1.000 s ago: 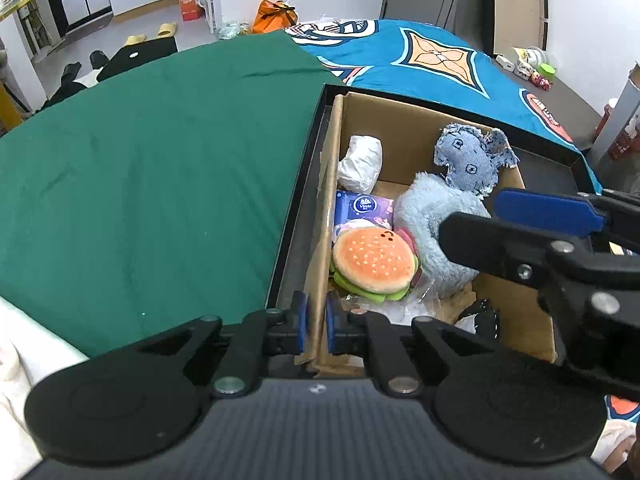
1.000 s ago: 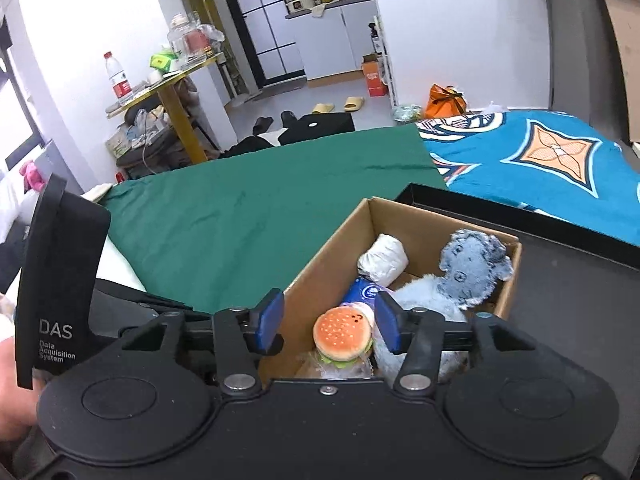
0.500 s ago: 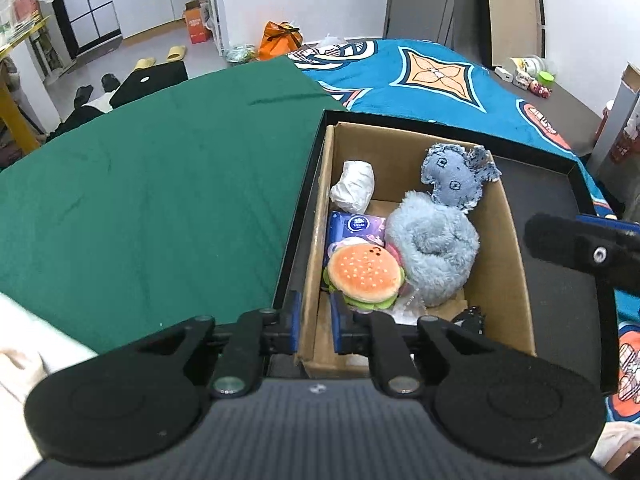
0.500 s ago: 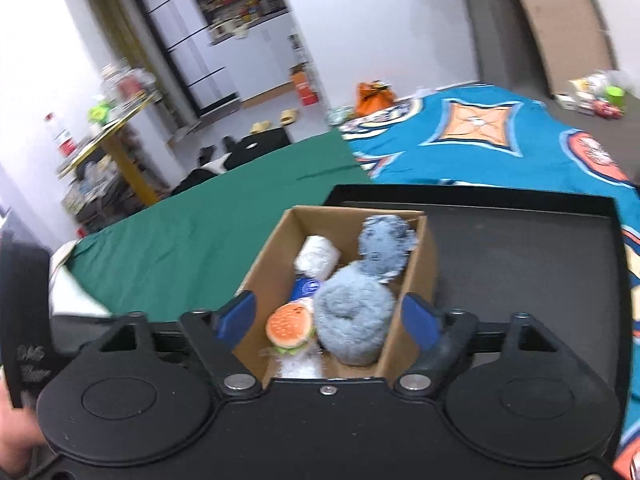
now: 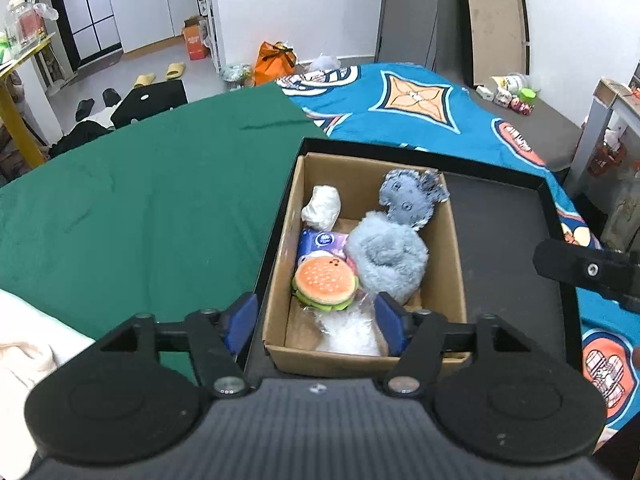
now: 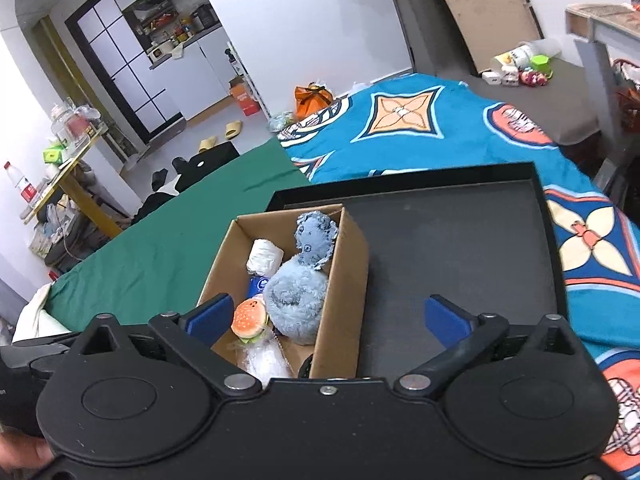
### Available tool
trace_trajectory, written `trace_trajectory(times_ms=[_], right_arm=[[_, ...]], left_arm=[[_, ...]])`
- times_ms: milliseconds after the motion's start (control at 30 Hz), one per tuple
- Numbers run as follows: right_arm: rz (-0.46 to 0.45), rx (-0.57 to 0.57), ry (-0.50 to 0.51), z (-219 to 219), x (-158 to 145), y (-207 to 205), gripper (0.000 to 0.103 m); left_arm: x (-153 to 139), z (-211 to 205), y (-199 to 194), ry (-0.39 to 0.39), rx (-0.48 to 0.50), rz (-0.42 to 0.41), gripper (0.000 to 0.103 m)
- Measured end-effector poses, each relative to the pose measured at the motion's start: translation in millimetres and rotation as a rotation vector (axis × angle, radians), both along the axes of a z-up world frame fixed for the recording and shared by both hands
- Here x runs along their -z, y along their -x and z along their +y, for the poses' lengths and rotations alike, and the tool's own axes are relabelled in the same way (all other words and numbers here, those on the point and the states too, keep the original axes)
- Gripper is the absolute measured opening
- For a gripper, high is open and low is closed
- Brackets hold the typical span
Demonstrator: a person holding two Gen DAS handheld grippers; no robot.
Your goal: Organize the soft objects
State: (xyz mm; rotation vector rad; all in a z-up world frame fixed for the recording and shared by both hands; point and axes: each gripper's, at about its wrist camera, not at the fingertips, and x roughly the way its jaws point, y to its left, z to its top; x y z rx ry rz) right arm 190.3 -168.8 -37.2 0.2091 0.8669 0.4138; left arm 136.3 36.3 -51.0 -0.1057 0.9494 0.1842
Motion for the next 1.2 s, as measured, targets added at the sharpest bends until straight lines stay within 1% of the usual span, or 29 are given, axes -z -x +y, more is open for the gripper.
trace_trajectory(times_ms=[167,233,433,567,667,833,933,1200], right_arm=[[-0.008,0.018,0.016,-11.9,-14.5,7.4,0.103],[-0.013,0.022,0.022,-15.7,-19.1,10.9,0.103],[-0.022,0.027,0.03,-24.3,-32.5,24.4,0.103],[-0.025,0.05,0.023,-31.5,-39.7,34.6,0.103],[-0.045,0.075,0.038,-35.3,-44.1,44.8,0.103],[-0.072,0.08,0.051,-37.8,-49.7,60.5,0.103],[-0.083,0.087,0.07,-38.7,-51.7,67.8,0.103],[-0.095,0.111,0.068,-42.9,-56.5,87.1,0.103]], left_arm=[[-14.3,-6.5,7.3,0.01,0.002,-0.017,0.083],[-20.1,-9.5,11.3,0.012,0.008,-0.026,0.092],[-35.2,-16.9,25.0,0.023,0.026,-0.049,0.103],[-44.5,-21.5,33.1,0.029,0.048,-0.051,0.103],[-53.8,-24.3,42.5,0.026,0.048,-0.077,0.103],[-66.3,-25.9,57.8,0.021,0.053,-0.113,0.103],[-70.9,-25.9,66.0,0.029,0.06,-0.126,0.103],[-78.2,-25.9,88.3,0.04,0.071,-0.146,0.103]])
